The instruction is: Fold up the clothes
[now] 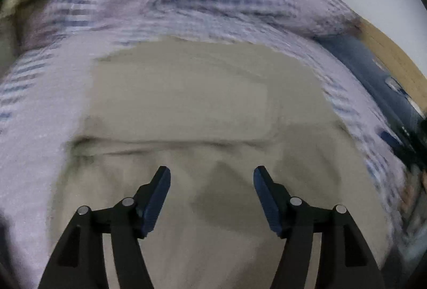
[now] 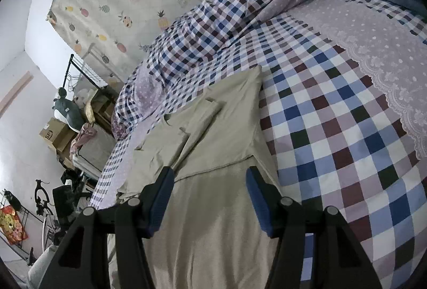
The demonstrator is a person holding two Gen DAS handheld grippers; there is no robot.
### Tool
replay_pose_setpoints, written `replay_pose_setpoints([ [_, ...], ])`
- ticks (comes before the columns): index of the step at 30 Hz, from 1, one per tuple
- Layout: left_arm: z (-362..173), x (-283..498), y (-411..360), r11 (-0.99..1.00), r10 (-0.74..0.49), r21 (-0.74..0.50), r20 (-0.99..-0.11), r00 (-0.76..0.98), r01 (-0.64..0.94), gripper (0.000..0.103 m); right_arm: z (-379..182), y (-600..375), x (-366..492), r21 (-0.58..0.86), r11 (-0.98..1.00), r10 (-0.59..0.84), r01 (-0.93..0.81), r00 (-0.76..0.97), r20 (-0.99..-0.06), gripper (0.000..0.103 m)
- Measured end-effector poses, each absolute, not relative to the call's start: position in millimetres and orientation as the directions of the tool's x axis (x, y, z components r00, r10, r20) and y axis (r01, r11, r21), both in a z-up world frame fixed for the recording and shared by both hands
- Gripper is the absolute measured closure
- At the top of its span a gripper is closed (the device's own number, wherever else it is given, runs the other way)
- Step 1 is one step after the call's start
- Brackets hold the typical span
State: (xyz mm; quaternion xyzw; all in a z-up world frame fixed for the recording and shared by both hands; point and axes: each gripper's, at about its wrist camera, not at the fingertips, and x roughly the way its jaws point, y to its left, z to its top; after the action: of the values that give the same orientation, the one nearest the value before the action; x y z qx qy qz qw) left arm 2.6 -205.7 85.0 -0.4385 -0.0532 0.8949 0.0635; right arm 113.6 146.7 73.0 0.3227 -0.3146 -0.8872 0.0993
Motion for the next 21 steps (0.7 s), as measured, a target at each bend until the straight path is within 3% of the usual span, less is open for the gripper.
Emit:
replay_pose_setpoints([
  [6, 71, -18, -290, -0.960, 0.022, -0.189, -0.789, -0.614, 0.207, 0.034, 69, 139, 111, 0.619, -0.785, -0.391, -0.016, -0.763, -0.515, 0.043],
  [11, 57, -40, -282, -0.985, -0.009, -0.096, -0.802, -0.598, 0.144, 0.039, 64, 131, 106, 0.615, -0.788, -0.401, -0.013, -0.748, -0.529, 0.043],
  [14, 45, -53, -270, -0.995, -0.060, 0.003, -0.823, -0.565, 0.100, 0.054, 63, 129, 104, 0.611, -0.791, -0.402, -0.011, -0.744, -0.533, 0.043],
  [16, 37, -62, -268, -0.995, -0.075, 0.028, -0.834, -0.547, 0.094, 0.071, 62, 129, 104, 0.610, -0.792, -0.402, -0.011, -0.743, -0.535, 0.043],
  [18, 30, -68, -279, -0.990, -0.042, -0.040, -0.839, -0.542, 0.139, 0.091, 60, 129, 103, 0.609, -0.793, -0.403, -0.011, -0.741, -0.538, 0.043],
  [21, 18, -66, -304, -0.941, 0.037, -0.216, -0.830, -0.556, 0.261, 0.095, 60, 129, 103, 0.608, -0.794, -0.404, -0.008, -0.740, -0.538, 0.043],
])
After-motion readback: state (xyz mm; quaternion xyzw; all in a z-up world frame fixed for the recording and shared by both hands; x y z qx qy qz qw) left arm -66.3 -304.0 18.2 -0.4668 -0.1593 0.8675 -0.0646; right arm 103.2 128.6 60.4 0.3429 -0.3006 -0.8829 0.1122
